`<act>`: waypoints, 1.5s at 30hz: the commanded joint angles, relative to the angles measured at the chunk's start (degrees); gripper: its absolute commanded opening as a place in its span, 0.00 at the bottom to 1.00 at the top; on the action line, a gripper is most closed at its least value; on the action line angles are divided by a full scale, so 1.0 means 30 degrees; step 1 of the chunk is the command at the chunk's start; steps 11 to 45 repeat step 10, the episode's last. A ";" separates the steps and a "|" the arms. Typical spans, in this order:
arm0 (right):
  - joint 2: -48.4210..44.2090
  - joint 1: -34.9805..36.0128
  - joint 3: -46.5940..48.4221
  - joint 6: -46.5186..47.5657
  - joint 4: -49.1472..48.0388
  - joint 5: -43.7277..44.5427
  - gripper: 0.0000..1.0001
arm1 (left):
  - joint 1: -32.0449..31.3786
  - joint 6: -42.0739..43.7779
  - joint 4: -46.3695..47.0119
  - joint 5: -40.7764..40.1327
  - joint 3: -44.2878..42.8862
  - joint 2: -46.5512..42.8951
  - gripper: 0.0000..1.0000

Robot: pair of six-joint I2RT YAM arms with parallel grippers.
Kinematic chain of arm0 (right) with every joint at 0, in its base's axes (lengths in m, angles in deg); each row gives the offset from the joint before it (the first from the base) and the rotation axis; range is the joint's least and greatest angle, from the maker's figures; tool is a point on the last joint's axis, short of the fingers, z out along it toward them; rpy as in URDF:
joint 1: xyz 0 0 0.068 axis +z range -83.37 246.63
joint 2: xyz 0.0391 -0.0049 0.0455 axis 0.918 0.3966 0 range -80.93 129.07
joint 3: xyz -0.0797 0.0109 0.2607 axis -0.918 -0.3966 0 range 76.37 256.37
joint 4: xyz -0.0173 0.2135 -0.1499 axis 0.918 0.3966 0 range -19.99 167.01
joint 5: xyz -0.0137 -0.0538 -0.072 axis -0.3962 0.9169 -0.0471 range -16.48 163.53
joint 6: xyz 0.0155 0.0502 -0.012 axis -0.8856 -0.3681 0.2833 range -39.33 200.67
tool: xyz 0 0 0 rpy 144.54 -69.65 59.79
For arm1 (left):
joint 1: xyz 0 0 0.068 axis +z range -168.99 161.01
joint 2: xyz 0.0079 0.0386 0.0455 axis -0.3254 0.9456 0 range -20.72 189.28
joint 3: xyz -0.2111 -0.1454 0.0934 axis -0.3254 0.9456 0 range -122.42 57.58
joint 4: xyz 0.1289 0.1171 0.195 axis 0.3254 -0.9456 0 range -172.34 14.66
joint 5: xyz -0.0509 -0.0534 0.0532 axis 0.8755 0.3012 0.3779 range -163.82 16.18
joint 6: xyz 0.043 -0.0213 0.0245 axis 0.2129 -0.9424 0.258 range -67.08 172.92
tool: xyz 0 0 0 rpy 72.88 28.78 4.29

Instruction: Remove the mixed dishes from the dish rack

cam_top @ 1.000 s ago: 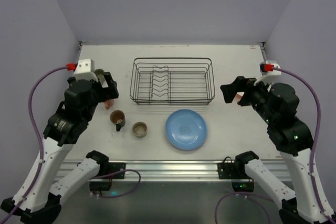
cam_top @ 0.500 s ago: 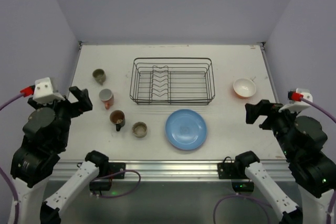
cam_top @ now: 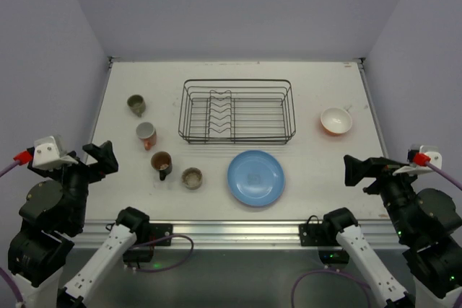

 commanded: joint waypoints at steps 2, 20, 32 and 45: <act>0.0234 0.0031 0.0083 0.0322 -0.0103 0.0215 0.99 | -0.0032 0.0594 0.0695 -0.0753 0.0039 -0.0271 1.00; 0.0380 0.0031 -0.0180 0.0263 -0.0308 0.0303 0.99 | -0.0032 0.1062 0.1195 -0.0636 0.0302 -0.0447 1.00; 0.0380 0.0031 -0.0180 0.0263 -0.0308 0.0303 0.99 | -0.0032 0.1062 0.1195 -0.0636 0.0302 -0.0447 1.00; 0.0380 0.0031 -0.0180 0.0263 -0.0308 0.0303 0.99 | -0.0032 0.1062 0.1195 -0.0636 0.0302 -0.0447 1.00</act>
